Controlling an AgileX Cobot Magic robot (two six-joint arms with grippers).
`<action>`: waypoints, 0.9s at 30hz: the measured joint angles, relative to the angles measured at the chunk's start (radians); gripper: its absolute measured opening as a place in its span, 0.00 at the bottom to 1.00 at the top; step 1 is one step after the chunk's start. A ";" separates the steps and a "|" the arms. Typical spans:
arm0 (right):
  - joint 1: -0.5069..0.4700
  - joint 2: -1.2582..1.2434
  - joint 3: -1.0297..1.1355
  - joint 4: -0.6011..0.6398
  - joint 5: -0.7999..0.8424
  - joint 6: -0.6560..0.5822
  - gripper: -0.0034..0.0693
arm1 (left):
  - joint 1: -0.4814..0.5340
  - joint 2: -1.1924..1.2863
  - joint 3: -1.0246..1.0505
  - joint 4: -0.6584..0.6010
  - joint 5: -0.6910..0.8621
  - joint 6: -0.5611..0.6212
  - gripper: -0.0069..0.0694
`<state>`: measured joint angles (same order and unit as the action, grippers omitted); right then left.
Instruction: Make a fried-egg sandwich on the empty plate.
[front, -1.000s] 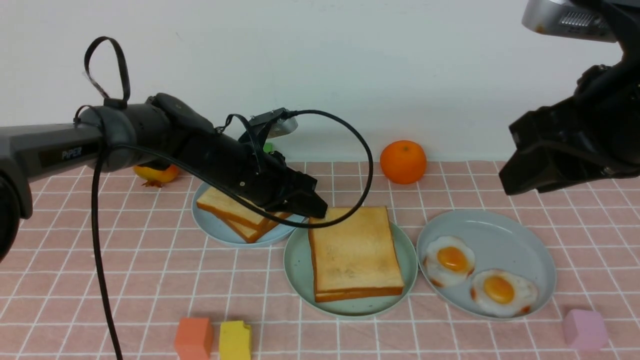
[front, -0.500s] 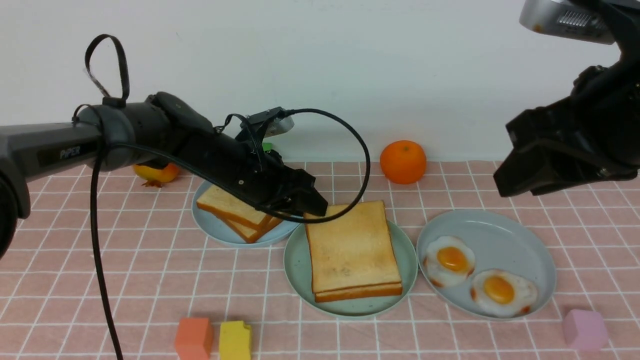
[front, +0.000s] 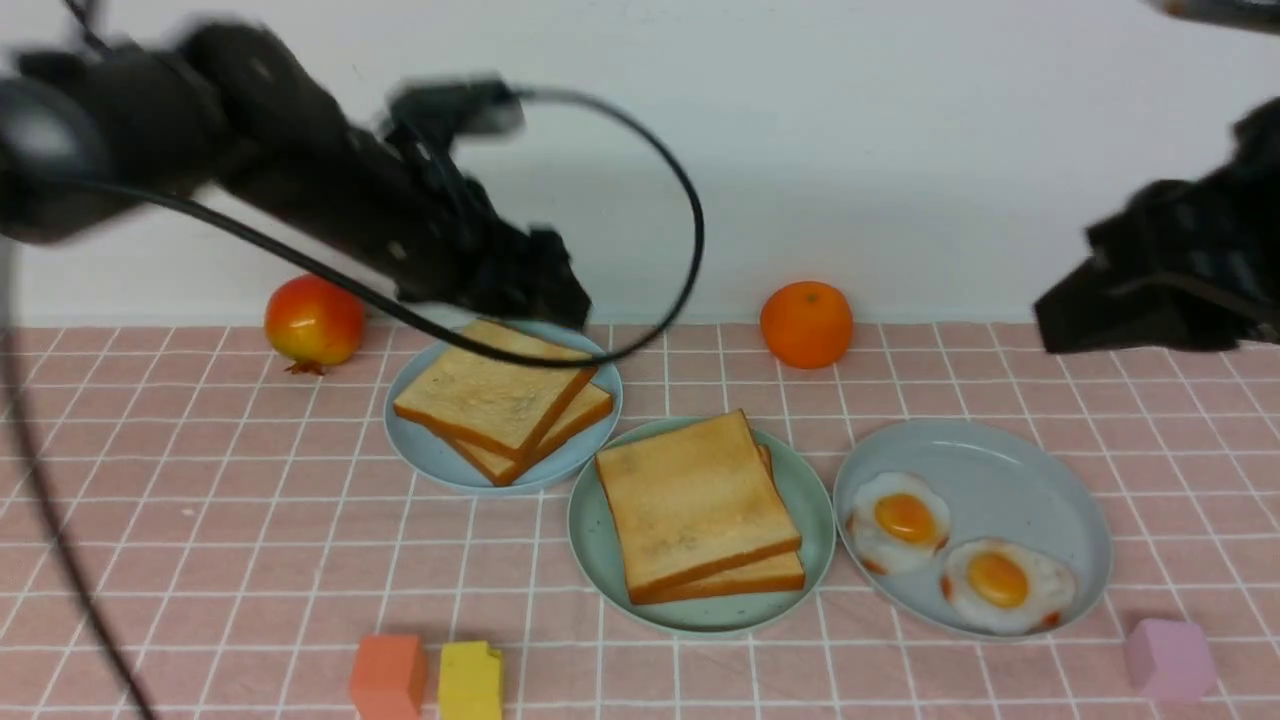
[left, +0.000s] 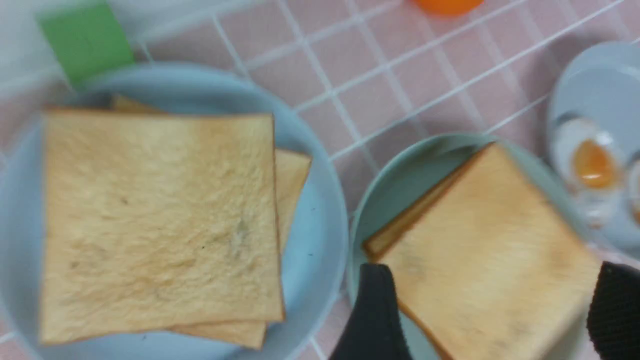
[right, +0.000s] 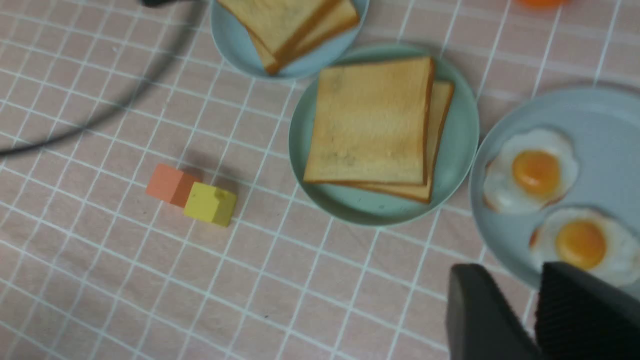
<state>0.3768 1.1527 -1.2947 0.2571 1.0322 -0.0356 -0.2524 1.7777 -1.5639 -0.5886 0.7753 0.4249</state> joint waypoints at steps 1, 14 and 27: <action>0.000 -0.036 0.038 0.000 -0.020 -0.020 0.30 | 0.000 -0.044 0.000 0.000 0.021 -0.009 0.81; 0.000 -0.642 0.548 -0.002 -0.231 -0.107 0.04 | -0.001 -0.433 0.000 -0.057 0.397 -0.144 0.22; 0.000 -1.167 0.931 -0.011 -0.514 -0.075 0.05 | -0.001 -1.004 0.351 0.228 0.451 -0.450 0.11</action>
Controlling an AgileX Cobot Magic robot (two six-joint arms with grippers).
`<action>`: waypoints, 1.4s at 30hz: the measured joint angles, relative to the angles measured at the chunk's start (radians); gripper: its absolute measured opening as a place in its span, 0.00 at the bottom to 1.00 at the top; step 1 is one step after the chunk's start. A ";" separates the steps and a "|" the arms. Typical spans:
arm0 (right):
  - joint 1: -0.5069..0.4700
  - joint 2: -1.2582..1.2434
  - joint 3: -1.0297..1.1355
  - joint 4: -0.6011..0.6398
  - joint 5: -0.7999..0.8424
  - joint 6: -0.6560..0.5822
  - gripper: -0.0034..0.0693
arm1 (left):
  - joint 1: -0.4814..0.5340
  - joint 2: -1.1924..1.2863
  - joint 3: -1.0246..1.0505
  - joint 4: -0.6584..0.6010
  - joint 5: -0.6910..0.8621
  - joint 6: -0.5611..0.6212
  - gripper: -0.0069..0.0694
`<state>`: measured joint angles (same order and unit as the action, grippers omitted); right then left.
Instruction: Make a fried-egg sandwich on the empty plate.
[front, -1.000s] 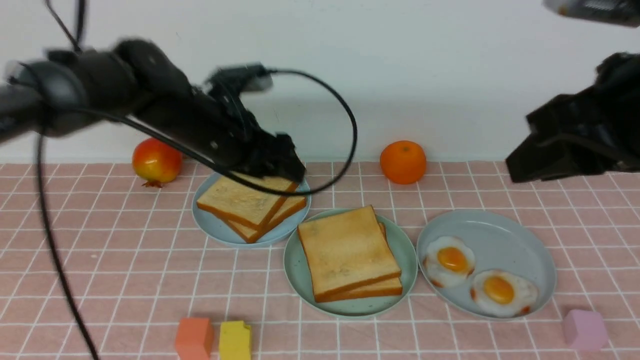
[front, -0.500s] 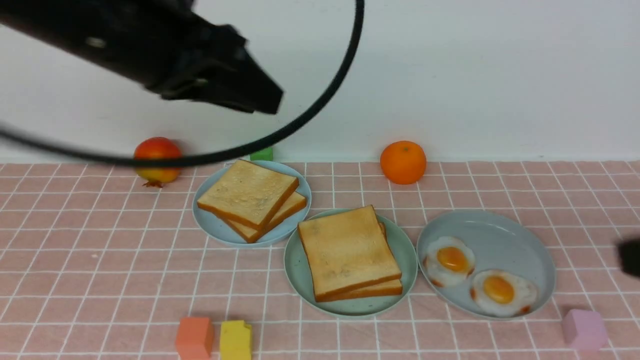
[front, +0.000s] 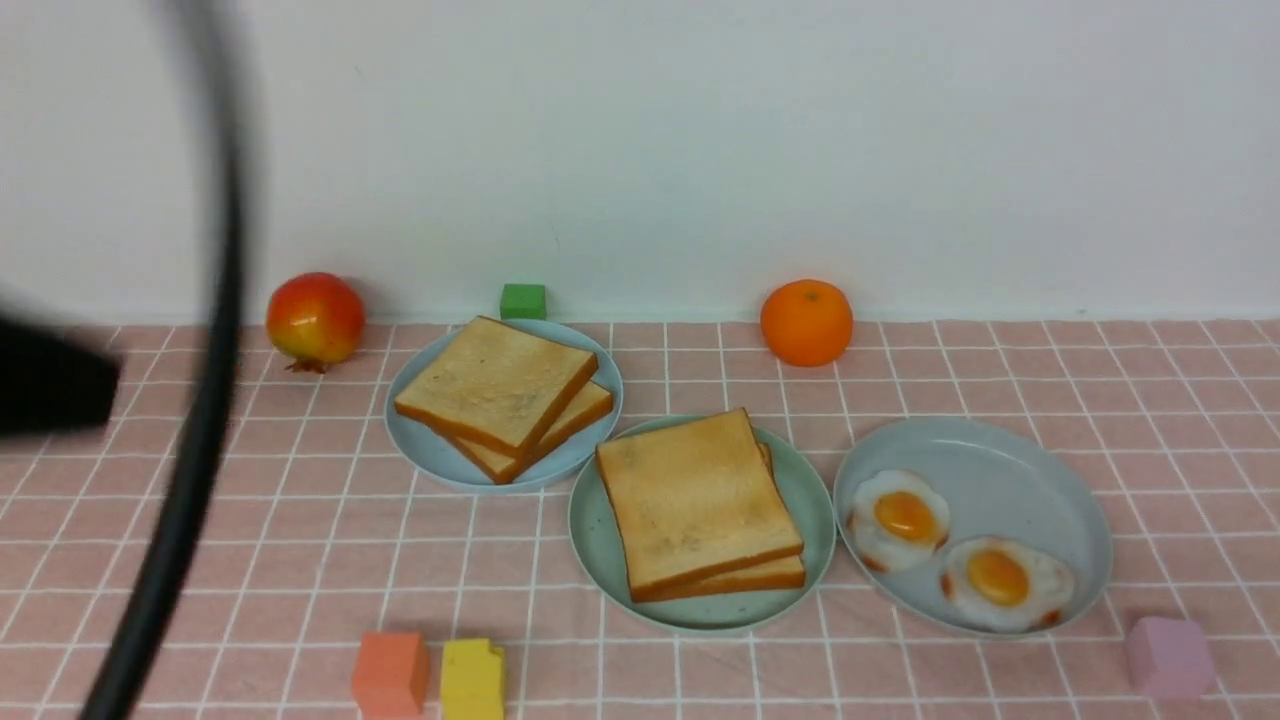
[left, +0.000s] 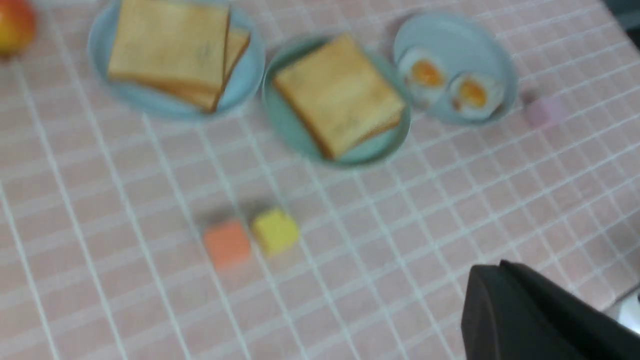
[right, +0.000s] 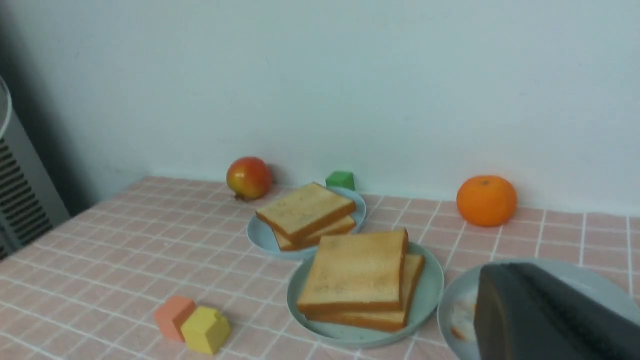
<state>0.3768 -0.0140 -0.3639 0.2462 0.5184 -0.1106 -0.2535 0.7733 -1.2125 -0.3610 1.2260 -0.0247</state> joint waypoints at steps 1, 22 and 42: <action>0.000 0.000 0.002 0.000 0.003 0.001 0.05 | 0.000 0.000 0.000 -0.001 0.000 -0.002 0.11; 0.000 0.005 0.008 -0.008 0.084 0.003 0.05 | 0.000 -0.423 0.268 -0.063 -0.001 -0.178 0.11; 0.000 0.005 0.008 -0.008 0.084 0.004 0.06 | 0.069 -0.690 0.918 0.418 -0.752 -0.346 0.11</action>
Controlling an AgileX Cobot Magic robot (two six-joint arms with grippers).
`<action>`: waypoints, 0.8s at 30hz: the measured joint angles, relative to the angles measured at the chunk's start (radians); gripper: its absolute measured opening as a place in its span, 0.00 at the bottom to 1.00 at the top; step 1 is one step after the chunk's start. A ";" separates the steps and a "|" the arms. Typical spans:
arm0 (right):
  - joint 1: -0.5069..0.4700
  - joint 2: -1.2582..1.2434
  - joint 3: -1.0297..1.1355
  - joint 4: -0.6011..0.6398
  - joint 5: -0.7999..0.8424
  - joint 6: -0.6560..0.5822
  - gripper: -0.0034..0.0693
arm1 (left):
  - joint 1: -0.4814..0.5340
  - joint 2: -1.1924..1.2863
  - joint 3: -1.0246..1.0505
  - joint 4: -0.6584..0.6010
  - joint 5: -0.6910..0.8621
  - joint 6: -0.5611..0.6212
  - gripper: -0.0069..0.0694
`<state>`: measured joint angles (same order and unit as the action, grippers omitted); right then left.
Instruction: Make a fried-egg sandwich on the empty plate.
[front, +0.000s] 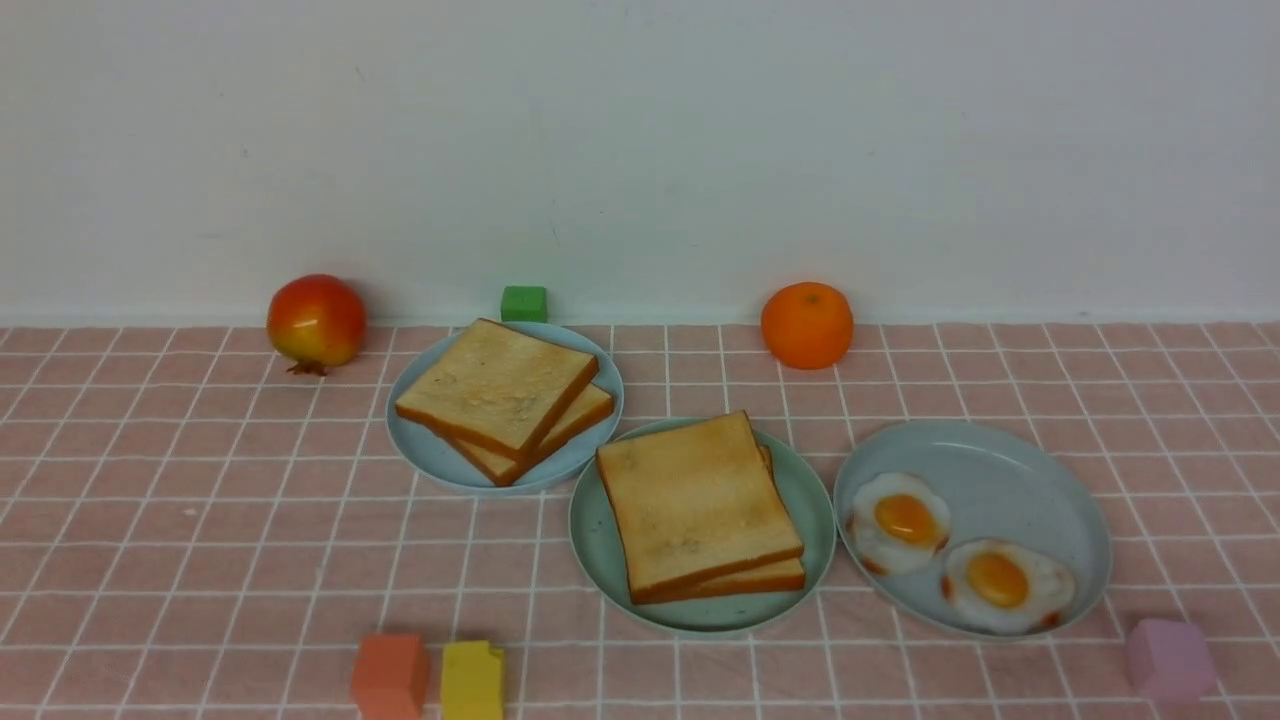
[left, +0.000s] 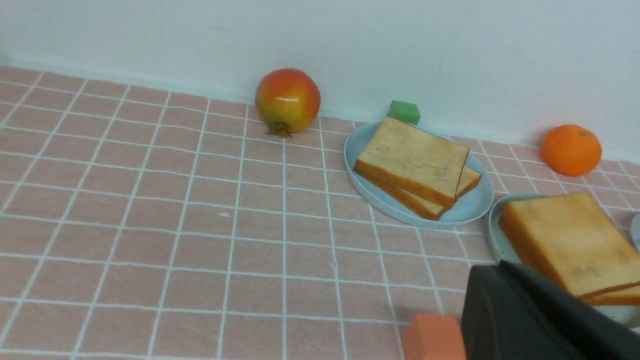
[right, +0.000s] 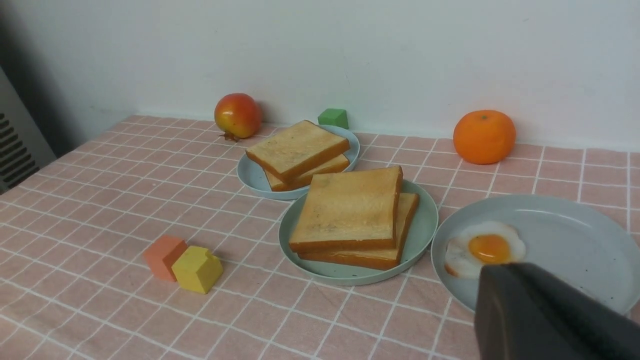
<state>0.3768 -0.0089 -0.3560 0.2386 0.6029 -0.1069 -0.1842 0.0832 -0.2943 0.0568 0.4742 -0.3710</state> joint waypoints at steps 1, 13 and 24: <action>0.000 0.000 0.000 0.000 0.000 0.000 0.06 | 0.000 -0.025 0.049 0.000 -0.022 0.000 0.11; 0.000 0.000 0.000 0.000 0.003 0.000 0.07 | 0.001 -0.093 0.307 0.008 -0.089 0.083 0.11; 0.000 0.000 0.000 -0.003 0.006 0.000 0.09 | 0.035 -0.093 0.307 0.007 -0.092 0.202 0.11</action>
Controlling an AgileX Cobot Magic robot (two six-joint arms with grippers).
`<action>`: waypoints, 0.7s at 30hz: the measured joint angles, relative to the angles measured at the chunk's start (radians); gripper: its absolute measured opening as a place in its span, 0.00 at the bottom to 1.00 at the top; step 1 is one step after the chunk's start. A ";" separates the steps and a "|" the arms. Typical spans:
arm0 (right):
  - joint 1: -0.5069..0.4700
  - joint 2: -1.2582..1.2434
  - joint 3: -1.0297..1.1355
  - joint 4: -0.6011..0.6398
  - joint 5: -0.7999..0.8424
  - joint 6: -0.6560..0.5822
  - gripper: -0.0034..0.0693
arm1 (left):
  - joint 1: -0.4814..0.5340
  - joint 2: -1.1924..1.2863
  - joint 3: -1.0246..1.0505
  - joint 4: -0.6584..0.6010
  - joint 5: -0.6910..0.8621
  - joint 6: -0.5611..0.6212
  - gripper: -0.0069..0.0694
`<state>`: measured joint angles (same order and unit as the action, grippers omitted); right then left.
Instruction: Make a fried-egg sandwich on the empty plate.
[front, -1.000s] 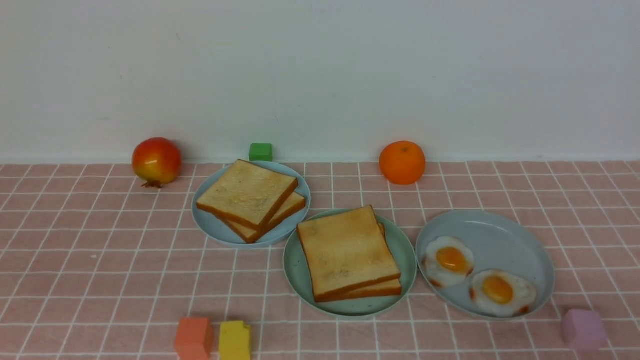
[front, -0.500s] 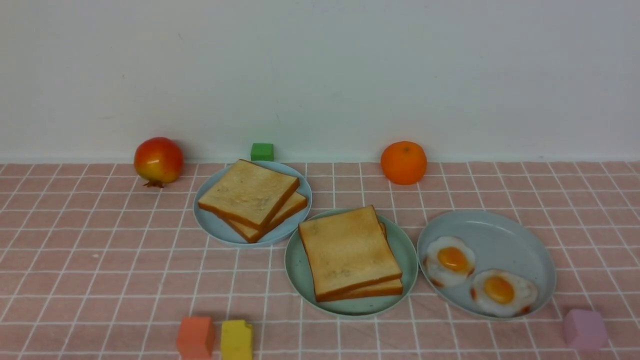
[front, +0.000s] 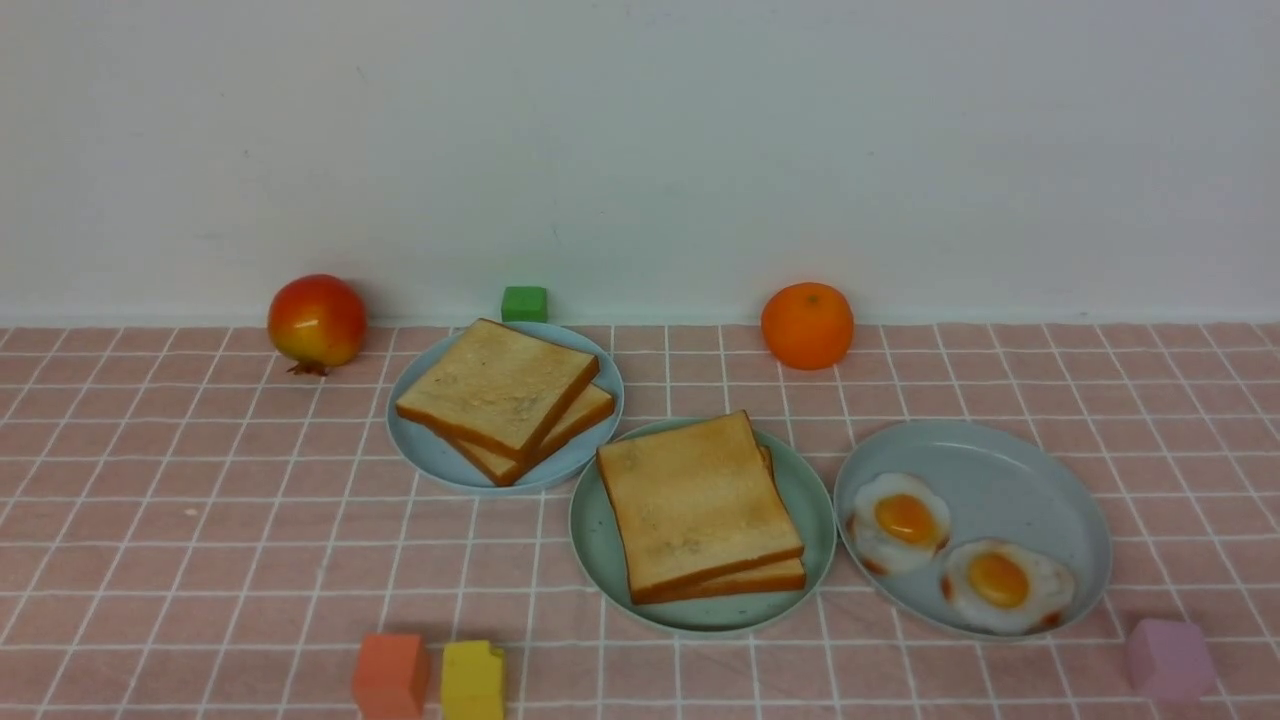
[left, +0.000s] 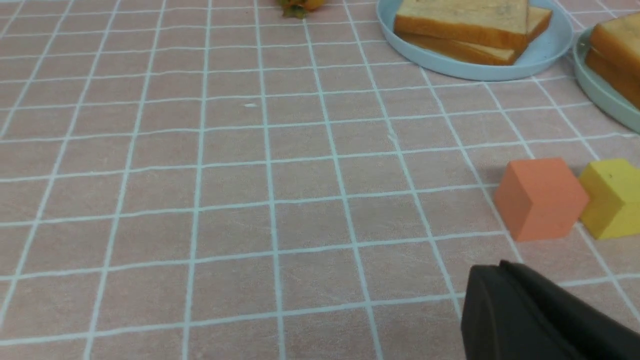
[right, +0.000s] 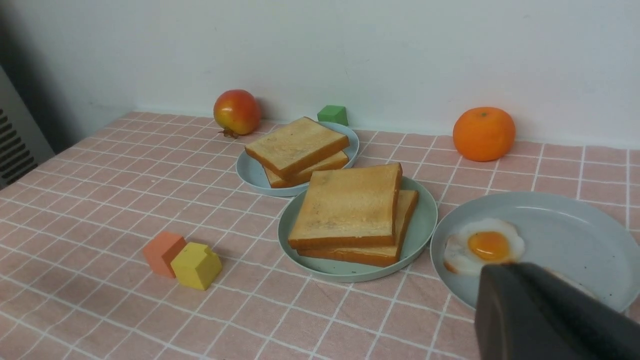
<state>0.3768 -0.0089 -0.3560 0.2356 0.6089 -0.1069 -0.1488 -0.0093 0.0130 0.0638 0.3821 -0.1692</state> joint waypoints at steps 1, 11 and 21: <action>0.000 0.000 0.000 0.000 0.000 0.000 0.09 | 0.024 0.000 0.000 0.000 0.000 0.000 0.11; 0.000 0.000 0.000 0.000 0.001 0.000 0.09 | 0.083 0.000 0.001 0.000 -0.003 -0.001 0.11; 0.000 0.000 0.000 0.000 0.001 0.000 0.10 | 0.083 0.000 0.002 -0.001 -0.008 -0.001 0.12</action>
<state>0.3768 -0.0089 -0.3560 0.2356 0.6097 -0.1069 -0.0655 -0.0093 0.0148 0.0630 0.3745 -0.1704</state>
